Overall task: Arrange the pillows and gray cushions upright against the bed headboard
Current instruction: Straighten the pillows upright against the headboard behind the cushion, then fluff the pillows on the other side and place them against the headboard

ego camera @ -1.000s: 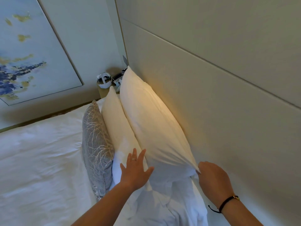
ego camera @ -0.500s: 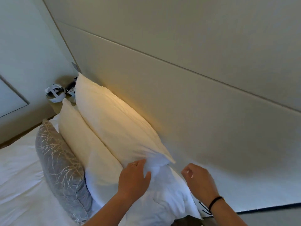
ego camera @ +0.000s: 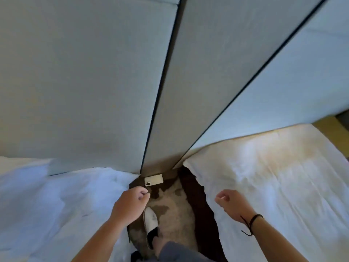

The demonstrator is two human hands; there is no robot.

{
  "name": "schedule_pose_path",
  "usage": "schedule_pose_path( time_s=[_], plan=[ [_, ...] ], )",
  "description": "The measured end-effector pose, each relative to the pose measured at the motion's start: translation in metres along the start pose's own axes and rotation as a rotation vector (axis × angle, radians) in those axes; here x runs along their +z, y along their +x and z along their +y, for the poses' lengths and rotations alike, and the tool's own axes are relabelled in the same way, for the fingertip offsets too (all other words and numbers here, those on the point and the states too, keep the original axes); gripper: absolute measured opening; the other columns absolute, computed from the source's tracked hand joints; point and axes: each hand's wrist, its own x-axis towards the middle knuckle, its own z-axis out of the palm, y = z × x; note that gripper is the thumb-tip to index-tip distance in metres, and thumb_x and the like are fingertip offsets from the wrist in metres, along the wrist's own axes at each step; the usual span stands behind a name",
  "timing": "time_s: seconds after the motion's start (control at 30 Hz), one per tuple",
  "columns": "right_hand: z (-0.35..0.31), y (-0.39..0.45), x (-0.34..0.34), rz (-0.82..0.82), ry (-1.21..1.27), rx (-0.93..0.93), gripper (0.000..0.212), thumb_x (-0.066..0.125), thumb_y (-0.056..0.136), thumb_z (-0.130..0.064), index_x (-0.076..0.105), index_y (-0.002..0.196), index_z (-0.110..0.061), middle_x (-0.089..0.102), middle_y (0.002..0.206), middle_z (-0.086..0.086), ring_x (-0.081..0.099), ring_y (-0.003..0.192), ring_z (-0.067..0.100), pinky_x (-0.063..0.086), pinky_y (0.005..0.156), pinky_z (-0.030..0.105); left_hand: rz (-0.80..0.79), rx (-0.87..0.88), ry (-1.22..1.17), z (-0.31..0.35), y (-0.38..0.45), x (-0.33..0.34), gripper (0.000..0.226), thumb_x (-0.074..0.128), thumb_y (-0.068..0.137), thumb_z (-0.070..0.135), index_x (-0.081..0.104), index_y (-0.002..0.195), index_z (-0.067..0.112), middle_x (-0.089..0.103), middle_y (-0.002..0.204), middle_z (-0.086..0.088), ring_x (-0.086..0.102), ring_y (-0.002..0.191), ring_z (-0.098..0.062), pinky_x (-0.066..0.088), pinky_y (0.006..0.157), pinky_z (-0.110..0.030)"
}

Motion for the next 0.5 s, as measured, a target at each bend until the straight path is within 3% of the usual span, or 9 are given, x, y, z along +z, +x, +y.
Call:
schedule_pose_path(
  time_s=[0.1, 0.23, 0.37, 0.5],
  plan=[
    [0.051, -0.040, 0.015, 0.063, 0.143, 0.100, 0.010, 0.064, 0.088, -0.039, 0.066, 0.079, -0.033, 0.068, 0.077, -0.010, 0.064, 0.069, 0.006, 0.047, 0.060, 0.020, -0.124, 0.111, 0.065, 0.034, 0.001, 0.036, 0.018, 0.050, 0.093, 0.052, 0.061, 0.083, 0.042, 0.065, 0.080, 0.025, 0.063, 0.081, 0.002, 0.055, 0.069, -0.019],
    [0.107, -0.076, 0.026, 0.139, 0.307, 0.174, 0.011, 0.064, 0.088, -0.041, 0.067, 0.082, -0.033, 0.068, 0.078, -0.009, 0.065, 0.070, 0.009, 0.054, 0.068, 0.027, -0.192, 0.209, 0.145, 0.092, -0.006, 0.076, 0.021, 0.052, 0.094, 0.050, 0.061, 0.078, 0.039, 0.067, 0.075, 0.018, 0.062, 0.076, 0.001, 0.057, 0.070, -0.026],
    [0.161, -0.104, 0.026, 0.255, 0.482, 0.229, 0.015, 0.061, 0.090, -0.040, 0.066, 0.082, -0.028, 0.065, 0.076, -0.006, 0.062, 0.069, 0.012, 0.051, 0.065, 0.027, -0.200, 0.300, 0.218, 0.149, -0.025, 0.122, 0.029, 0.050, 0.090, 0.049, 0.062, 0.070, 0.030, 0.066, 0.066, 0.013, 0.061, 0.063, -0.003, 0.056, 0.063, -0.033],
    [0.237, -0.142, 0.029, 0.356, 0.618, 0.288, 0.013, 0.062, 0.089, -0.042, 0.065, 0.083, -0.032, 0.066, 0.077, -0.009, 0.061, 0.071, 0.008, 0.048, 0.064, 0.023, -0.266, 0.406, 0.303, 0.211, -0.053, 0.192, 0.029, 0.049, 0.089, 0.048, 0.061, 0.070, 0.030, 0.067, 0.067, 0.015, 0.061, 0.063, 0.000, 0.052, 0.059, -0.031]
  ],
)
